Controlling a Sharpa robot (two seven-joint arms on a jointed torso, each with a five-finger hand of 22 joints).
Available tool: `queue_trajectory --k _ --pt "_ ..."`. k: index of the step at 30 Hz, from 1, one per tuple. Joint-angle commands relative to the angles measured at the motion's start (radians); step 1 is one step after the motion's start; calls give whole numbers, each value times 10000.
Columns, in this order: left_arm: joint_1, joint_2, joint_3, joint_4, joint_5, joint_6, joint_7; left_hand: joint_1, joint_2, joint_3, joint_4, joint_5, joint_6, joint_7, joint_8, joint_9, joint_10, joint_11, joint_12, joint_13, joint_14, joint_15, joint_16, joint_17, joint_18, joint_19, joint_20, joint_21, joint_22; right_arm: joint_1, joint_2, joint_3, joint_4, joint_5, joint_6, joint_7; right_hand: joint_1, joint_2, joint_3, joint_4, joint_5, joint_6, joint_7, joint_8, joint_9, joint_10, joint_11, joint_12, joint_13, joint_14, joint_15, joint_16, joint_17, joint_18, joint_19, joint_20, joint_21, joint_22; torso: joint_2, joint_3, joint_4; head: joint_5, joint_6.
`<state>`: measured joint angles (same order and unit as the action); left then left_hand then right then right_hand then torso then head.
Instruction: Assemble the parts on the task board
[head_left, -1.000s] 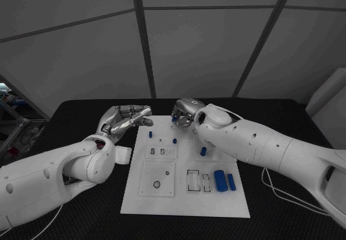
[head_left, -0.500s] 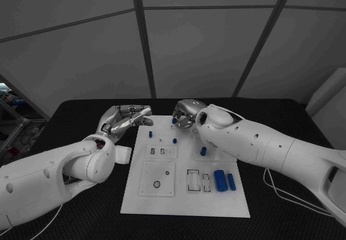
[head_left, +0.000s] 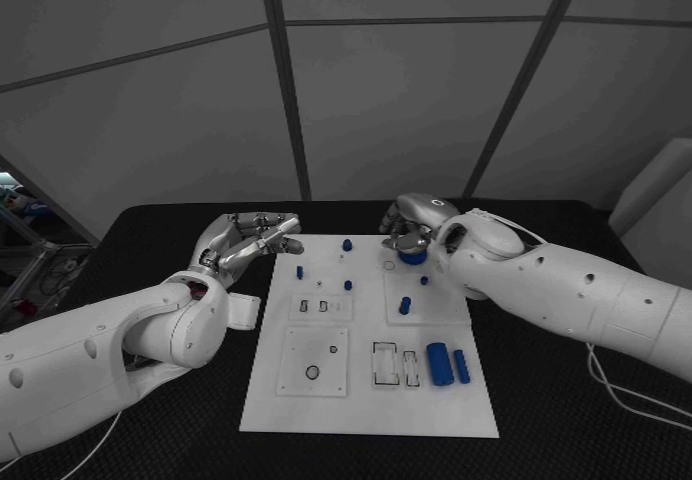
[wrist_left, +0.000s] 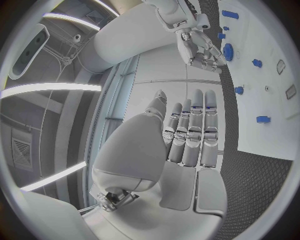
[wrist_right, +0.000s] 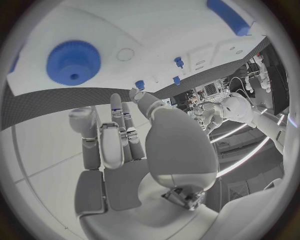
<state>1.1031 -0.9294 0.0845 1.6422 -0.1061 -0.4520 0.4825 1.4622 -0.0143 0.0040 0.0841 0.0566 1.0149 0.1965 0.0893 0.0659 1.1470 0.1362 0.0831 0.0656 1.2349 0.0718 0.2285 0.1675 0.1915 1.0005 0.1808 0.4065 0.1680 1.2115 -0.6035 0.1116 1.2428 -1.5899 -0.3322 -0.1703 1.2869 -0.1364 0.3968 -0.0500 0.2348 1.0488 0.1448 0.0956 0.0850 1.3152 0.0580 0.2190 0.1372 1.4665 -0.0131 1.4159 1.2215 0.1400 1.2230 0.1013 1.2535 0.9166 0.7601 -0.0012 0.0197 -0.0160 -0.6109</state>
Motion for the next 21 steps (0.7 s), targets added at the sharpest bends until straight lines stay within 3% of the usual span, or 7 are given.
queue_trajectory --k 1,5,7,9,11,14,21 --pt "20 12 10 -19 -22 81 56 -26 16 1 -57 -55 6 78 -71 -10 -14 26 -46 -8 -20 54 -49 12 -103 -17 28 -12 -10 37 -448 20 347 1563 -181 -278 -163 -244 -310 56 168 -61 -107 -12 -22 633 -172 635 467 472 -178 157 289 -163 185 -187 125 217 -43 21 -88 13 24" --pt "19 31 9 -99 -22 99 60 -35 15 -6 -62 -55 7 82 -82 -9 -16 30 -58 -7 -23 57 -57 18 -103 -21 31 -15 -13 49 -1054 30 631 1949 709 -395 -621 -488 -953 392 322 -448 -166 -100 -74 822 -196 1717 1418 594 -211 474 936 -247 392 -261 281 521 -58 41 -154 74 42" --pt "19 47 9 -155 -22 103 62 -35 15 -6 -62 -55 7 82 -82 -9 -16 30 -58 -7 -23 57 -57 18 -103 -21 31 -15 -13 51 -1252 32 709 1986 1032 -431 -310 -254 -1669 657 448 -747 -262 102 -18 28 -147 4585 4372 660 -178 745 1463 -325 537 -216 404 753 -46 54 -168 65 78" --pt "18 61 8 -196 -22 108 63 -35 15 -6 -62 -55 7 82 -82 -9 -16 30 -58 -7 -23 57 -57 18 -103 -21 31 -15 -13 53 -1356 33 712 1985 1218 -463 -308 -236 -2113 948 403 -913 -97 273 20 -253 -77 6394 6298 716 -155 901 1802 -331 619 -187 494 915 -43 68 -171 67 86" --pt "18 77 8 -225 -22 115 64 -35 15 -6 -62 -55 7 82 -82 -9 -16 30 -58 -7 -23 57 -57 18 -103 -21 31 -15 -13 53 -1410 33 659 1951 1355 -491 -112 -172 -2349 1122 405 -1104 -80 411 43 -391 -17 7427 7393 746 -65 992 2005 -329 661 -168 554 1019 -38 49 -131 42 92" --pt "17 92 7 -246 -22 124 67 -35 15 -6 -62 -55 7 82 -82 -9 -16 30 -58 -7 -23 57 -57 18 -103 -21 31 -15 -13 54 -1401 33 534 1894 1502 -505 59 -188 -2547 1276 396 -1316 5 518 53 -429 -1 8053 8072 778 -55 1070 2192 -355 689 -108 603 1101 -29 33 -106 -19 91" --pt "16 103 7 -271 -22 128 66 -35 15 -6 -62 -55 7 82 -82 -9 -16 30 -58 -7 -23 57 -57 18 -103 -21 31 -15 -13 51 -1133 31 173 1847 1747 -483 251 -206 -2859 1648 333 -1591 68 713 73 -519 51 8498 8578 813 21 1155 2400 -358 707 -57 654 1178 -21 32 -126 -19 50"
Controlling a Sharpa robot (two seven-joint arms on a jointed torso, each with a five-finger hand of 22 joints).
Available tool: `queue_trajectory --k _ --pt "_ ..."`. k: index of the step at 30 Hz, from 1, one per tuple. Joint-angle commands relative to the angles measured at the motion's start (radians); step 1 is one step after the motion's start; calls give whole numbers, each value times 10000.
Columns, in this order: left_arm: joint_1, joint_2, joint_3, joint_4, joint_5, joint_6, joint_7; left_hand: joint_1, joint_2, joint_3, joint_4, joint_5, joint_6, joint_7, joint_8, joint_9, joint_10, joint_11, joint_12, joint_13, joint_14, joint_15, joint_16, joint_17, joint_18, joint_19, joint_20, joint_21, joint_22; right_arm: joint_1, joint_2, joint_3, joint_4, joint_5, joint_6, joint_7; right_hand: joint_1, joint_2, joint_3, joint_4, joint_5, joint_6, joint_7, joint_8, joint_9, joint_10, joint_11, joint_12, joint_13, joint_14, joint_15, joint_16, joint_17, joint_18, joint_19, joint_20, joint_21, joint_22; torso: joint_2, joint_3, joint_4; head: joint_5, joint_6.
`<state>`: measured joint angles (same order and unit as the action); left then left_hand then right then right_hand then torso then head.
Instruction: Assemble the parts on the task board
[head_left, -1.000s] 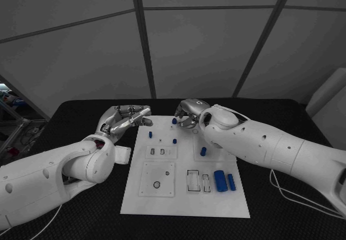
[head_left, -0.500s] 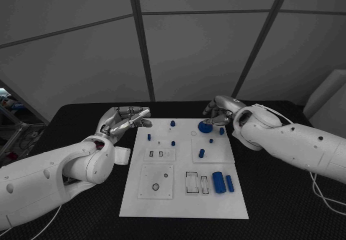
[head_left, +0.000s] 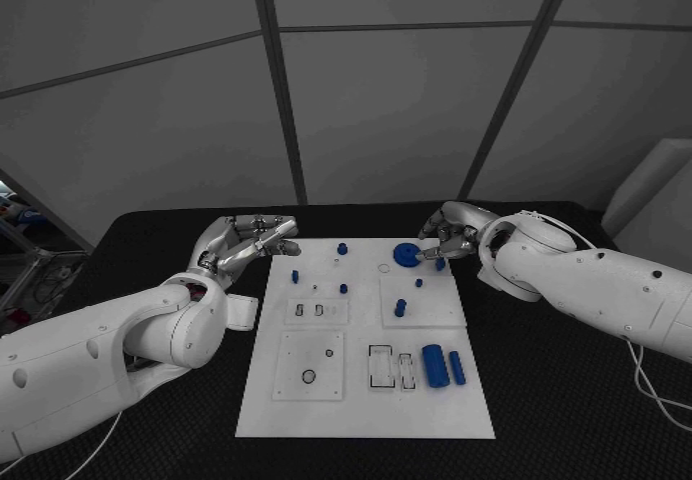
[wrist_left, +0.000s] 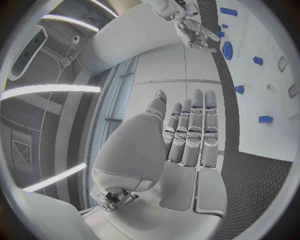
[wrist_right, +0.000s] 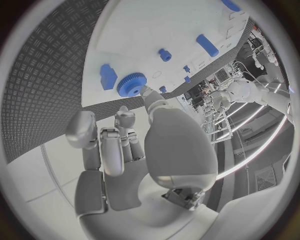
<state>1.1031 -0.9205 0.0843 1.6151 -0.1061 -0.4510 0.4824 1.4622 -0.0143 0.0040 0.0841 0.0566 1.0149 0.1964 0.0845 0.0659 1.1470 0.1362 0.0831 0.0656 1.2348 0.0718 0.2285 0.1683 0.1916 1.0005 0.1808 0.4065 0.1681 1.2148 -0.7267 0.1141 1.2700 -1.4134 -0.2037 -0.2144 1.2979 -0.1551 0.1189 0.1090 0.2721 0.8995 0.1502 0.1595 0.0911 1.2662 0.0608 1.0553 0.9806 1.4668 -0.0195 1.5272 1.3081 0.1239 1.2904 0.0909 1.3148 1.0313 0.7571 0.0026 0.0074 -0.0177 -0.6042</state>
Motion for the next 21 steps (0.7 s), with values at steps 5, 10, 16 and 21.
queue_trajectory --k 5,10,16,21 --pt "15 20 10 -5 -22 124 63 -35 15 -6 -63 -55 7 82 -34 -10 -16 30 -58 -7 -22 57 -57 10 -103 -21 30 -15 -14 18 295 5 -339 75 552 -54 227 6 -121 141 -49 -167 28 126 17 11 36 301 328 826 99 74 1615 -204 52 59 69 79 4 -7 -5 2 -28" --pt "15 25 10 -1 -22 129 66 -35 15 -6 -63 -55 7 82 -34 -10 -16 30 -58 -7 -22 57 -57 10 -103 -21 30 -15 -14 18 446 5 -523 59 562 -32 303 36 -143 204 -59 -217 37 175 21 91 47 503 543 841 110 104 1694 -212 73 70 96 125 -1 -13 7 -21 -8" --pt "15 27 10 0 -22 135 67 -35 15 -6 -63 -55 7 82 -34 -10 -16 30 -58 -7 -22 57 -57 10 -103 -21 30 -15 -14 17 615 5 -664 46 541 56 350 72 -156 262 -26 -219 38 236 32 96 49 577 620 841 117 108 1700 -213 75 79 106 139 2 -5 14 20 -45" --pt "15 18 10 -1 -22 132 57 -35 15 -6 -63 -55 7 82 -34 -10 -16 30 -58 -7 -22 57 -57 10 -103 -21 30 -15 -14 17 728 6 -714 -43 536 119 441 139 -131 283 -9 -171 26 328 54 165 40 744 801 848 113 123 1737 -215 79 81 120 160 5 -2 5 55 -79"
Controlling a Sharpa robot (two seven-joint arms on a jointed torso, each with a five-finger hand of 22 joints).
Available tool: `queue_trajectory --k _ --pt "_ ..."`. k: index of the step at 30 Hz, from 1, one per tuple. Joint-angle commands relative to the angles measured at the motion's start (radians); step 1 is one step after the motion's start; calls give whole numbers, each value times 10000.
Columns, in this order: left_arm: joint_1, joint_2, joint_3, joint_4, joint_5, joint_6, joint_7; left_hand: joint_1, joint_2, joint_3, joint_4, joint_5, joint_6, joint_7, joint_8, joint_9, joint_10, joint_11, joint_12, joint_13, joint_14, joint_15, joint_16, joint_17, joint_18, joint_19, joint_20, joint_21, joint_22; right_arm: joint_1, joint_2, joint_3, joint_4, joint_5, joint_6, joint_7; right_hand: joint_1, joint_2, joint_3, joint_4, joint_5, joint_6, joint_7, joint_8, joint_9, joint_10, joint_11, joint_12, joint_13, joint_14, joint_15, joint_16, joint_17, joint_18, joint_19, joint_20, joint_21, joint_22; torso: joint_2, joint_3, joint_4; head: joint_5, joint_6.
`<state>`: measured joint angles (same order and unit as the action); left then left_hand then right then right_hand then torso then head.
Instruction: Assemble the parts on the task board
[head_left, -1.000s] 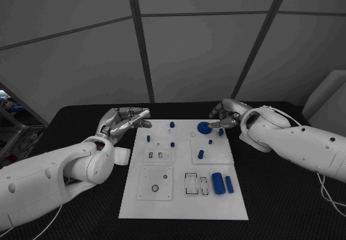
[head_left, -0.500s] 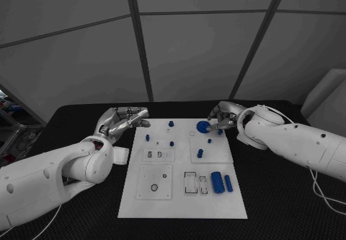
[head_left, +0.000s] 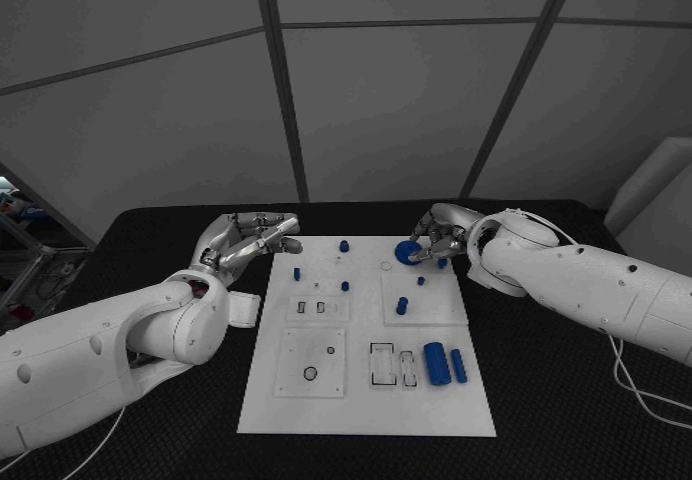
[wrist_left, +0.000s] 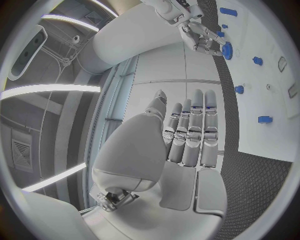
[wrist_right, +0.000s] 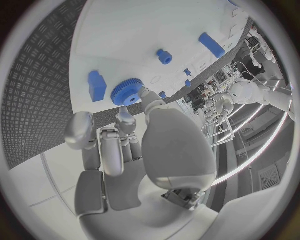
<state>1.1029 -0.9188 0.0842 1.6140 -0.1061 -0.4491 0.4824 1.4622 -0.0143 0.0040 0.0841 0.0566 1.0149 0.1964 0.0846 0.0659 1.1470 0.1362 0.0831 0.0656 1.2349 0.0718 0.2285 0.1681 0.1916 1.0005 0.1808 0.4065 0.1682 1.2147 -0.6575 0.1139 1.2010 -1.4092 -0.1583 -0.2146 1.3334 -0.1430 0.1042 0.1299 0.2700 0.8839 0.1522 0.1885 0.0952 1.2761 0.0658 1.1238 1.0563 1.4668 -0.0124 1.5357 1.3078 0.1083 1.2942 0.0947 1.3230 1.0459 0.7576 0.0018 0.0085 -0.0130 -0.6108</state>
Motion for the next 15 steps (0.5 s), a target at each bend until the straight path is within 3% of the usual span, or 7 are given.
queue_trajectory --k 1,15 --pt "18 0 10 10 -22 114 55 -35 15 -6 -63 -55 7 82 -34 -10 -16 30 -58 -7 -22 57 -57 12 -103 -21 30 -15 -15 19 49 8 -34 -104 74 132 108 35 24 76 18 -7 3 58 18 88 -12 108 97 850 42 41 1749 -59 40 43 38 14 -1 7 -11 7 -16" --pt "18 -3 10 -1 -22 120 25 -35 24 -7 -79 -55 23 79 -44 -5 -3 28 -69 -3 -22 58 -70 25 -102 -25 34 -17 -19 19 154 8 -91 -419 170 167 345 177 119 -6 8 129 -25 265 59 366 -37 672 691 883 25 101 1908 -86 106 33 130 174 -2 15 -13 1 -33"
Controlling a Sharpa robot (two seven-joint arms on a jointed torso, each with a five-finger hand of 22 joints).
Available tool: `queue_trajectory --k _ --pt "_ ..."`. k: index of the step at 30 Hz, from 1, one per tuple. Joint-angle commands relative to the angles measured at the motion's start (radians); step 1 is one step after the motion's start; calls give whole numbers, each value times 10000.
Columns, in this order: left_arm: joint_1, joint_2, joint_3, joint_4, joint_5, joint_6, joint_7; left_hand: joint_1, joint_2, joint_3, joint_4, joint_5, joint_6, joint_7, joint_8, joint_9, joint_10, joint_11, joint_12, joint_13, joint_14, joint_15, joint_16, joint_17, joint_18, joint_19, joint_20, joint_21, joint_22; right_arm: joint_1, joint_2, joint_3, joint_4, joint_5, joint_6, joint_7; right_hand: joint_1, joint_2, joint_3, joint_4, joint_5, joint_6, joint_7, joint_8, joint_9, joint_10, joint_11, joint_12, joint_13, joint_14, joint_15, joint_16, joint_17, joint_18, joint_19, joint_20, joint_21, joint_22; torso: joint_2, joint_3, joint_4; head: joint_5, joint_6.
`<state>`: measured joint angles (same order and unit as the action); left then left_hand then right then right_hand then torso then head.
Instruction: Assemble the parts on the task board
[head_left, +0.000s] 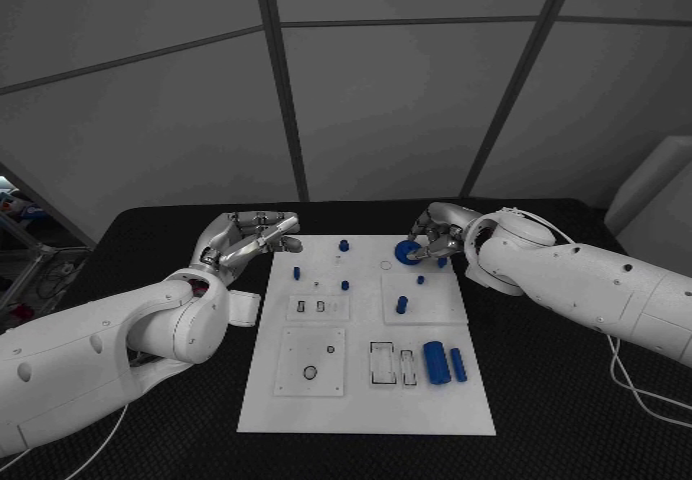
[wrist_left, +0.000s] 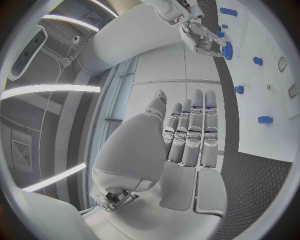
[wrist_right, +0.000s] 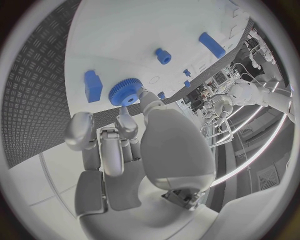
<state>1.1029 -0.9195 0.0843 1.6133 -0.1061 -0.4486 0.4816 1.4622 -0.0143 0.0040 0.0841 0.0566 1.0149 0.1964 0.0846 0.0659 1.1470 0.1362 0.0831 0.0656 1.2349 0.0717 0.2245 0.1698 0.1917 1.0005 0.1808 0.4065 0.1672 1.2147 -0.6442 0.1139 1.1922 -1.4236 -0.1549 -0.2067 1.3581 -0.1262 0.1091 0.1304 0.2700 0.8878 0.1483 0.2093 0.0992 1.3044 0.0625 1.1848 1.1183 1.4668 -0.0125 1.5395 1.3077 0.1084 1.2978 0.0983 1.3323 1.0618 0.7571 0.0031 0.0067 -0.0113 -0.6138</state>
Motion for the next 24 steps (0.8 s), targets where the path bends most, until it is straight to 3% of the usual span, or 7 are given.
queue_trajectory --k 1,6,24 --pt "18 5 10 5 -22 118 31 -35 25 -7 -79 -55 23 79 -45 -5 -3 28 -69 -3 -23 58 -30 8 -103 -25 34 -17 -9 18 37 7 -13 -425 179 79 215 42 124 -87 -37 150 5 106 29 146 -15 182 199 889 17 75 1941 -90 79 -9 53 40 4 2 6 -21 -4" --pt "18 3 10 2 -22 118 24 -35 25 -7 -79 -55 23 79 -45 -5 -3 28 -69 -3 -23 58 -30 8 -103 -25 34 -17 -9 16 68 5 -40 -872 344 40 490 108 321 -294 -428 209 5 163 19 277 -19 469 515 912 12 116 2053 -114 133 -19 124 167 10 6 9 -32 -19" --pt "18 -2 10 -2 -22 130 -5 -45 31 -10 -81 -55 25 81 -54 -5 -1 30 -77 -2 -23 60 -37 15 -102 -27 36 -18 -11 12 139 1 -58 -1147 543 -7 484 194 494 -343 -403 418 -11 261 27 401 -30 715 789 924 10 137 2111 -127 158 -17 172 246 9 6 6 -26 -66"
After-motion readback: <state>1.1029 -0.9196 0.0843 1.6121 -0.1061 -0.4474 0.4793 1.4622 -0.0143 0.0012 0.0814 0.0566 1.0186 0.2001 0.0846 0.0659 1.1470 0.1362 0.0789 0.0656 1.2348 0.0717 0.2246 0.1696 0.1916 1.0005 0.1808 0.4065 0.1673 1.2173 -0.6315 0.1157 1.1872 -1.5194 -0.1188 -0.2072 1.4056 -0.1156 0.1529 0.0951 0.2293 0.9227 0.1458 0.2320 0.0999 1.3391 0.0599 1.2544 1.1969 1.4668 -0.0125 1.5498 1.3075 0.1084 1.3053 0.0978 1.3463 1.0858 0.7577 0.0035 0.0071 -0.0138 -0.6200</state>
